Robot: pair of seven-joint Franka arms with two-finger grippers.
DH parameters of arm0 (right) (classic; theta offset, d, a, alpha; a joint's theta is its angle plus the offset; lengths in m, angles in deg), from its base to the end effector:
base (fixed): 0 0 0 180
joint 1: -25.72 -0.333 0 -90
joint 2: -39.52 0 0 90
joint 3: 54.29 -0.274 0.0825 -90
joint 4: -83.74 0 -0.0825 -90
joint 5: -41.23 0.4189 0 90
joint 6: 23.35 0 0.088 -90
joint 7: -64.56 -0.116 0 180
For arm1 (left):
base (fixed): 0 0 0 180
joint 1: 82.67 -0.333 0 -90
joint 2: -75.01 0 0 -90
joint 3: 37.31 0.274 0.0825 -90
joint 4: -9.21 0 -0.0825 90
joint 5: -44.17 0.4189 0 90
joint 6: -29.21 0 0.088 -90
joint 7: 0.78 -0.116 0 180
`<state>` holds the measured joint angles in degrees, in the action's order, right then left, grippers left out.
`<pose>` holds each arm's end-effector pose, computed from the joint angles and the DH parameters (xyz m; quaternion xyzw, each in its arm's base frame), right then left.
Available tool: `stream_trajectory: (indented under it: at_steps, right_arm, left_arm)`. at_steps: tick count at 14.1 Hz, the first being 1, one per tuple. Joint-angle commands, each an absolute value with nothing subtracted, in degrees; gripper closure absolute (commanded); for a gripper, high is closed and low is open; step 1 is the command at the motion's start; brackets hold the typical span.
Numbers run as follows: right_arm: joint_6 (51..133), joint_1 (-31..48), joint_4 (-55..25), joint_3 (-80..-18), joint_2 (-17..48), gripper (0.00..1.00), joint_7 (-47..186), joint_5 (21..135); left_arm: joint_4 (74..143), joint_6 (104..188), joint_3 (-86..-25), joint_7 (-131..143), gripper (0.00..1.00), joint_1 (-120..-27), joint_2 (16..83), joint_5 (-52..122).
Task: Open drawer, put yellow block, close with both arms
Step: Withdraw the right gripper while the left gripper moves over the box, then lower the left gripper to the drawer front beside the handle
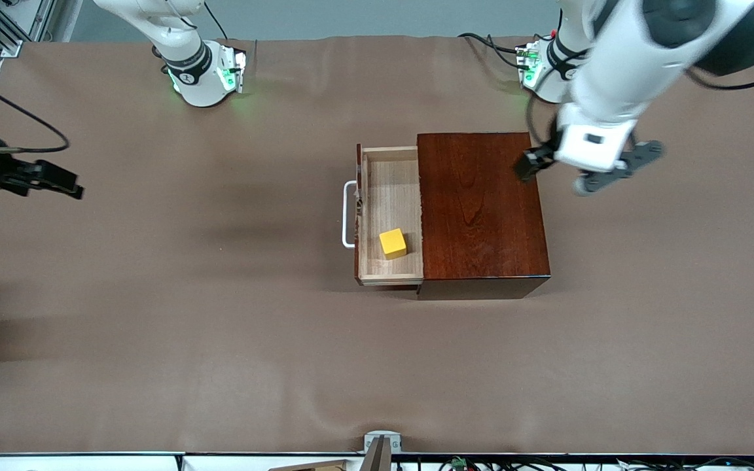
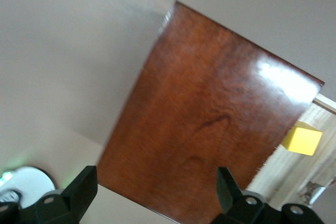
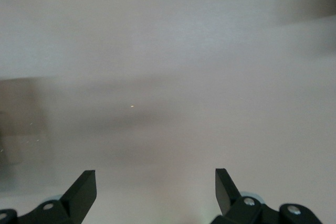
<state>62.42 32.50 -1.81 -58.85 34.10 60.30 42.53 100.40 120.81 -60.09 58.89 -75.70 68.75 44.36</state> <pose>0.6049 -0.0225 0.5501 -0.9973 0.0561 0.0455 0.0143 0.5360 -0.2960 0.5045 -0.9649 -0.2578 0.0469 0.0191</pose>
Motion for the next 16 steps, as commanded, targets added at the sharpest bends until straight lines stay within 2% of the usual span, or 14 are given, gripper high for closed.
stream_trajectory:
  at_steps: [1, 3, 5, 7, 10, 13, 16]
  right_arm:
    - [62.69, 34.51, -3.54, -60.18, 35.31, 0.00, 60.17, 41.67]
    - [62.69, 34.95, -3.10, -60.18, 35.04, 0.00, 59.47, 41.58]
    - [62.78, 35.56, -2.66, -60.17, 34.95, 0.00, 59.55, 41.58]
    - [62.78, 35.65, -2.57, -60.18, 34.95, 0.00, 59.64, 41.49]
    - [62.69, 35.74, -2.57, -60.35, 34.95, 0.00, 60.26, 41.58]
    - [62.78, 35.30, -2.57, -60.44, 35.04, 0.00, 60.34, 41.49]
    - [63.04, 35.39, -2.57, -60.44, 35.04, 0.00, 60.43, 40.96]
  left_arm:
    - [93.61, 120.35, -61.57, 69.05, 0.00, -71.88, 61.15, 43.99]
    - [87.47, 121.22, -61.05, 76.78, 0.00, -66.00, 54.04, 44.17]
    - [83.93, 125.51, -60.95, 84.35, 0.00, -62.64, 49.19, 44.96]
    - [83.83, 131.13, -60.95, 89.89, 0.00, -60.27, 47.68, 46.54]
    - [83.83, 134.75, -61.04, 100.08, 0.00, -58.94, 47.15, 46.19]
    - [83.75, 143.96, -60.95, 114.05, 0.00, -55.96, 44.69, 46.45]
    - [83.75, 146.80, -60.95, 122.59, 0.00, -54.29, 42.58, 46.45]
